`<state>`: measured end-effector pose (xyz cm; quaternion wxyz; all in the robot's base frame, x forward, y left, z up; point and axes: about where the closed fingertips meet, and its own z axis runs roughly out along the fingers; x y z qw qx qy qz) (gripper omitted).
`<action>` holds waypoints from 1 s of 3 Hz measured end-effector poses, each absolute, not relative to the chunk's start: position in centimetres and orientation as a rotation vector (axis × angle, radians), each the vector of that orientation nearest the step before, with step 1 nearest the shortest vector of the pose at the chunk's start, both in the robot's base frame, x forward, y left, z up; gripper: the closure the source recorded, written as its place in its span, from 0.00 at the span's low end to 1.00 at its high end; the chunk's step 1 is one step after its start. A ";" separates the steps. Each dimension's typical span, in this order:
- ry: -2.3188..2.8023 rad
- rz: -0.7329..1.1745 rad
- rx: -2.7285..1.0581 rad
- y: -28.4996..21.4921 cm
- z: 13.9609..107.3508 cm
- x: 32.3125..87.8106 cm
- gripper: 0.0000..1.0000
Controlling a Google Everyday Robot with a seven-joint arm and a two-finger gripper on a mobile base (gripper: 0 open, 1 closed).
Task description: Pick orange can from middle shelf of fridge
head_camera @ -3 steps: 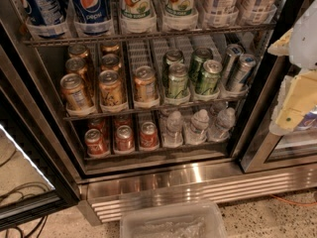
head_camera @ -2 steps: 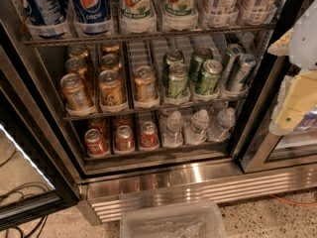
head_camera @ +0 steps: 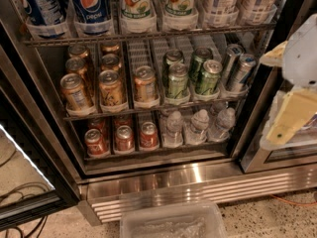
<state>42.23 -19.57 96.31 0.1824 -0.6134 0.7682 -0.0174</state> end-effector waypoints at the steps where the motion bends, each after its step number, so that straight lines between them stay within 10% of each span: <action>1: 2.117 0.043 -1.706 -17.7 93.7 40.3 0.00; 3: 1.961 0.250 -1.545 -13.3 86.6 37.4 0.00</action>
Offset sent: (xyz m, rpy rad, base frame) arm -0.0534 0.0743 -0.1065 0.4385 -0.0552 0.0700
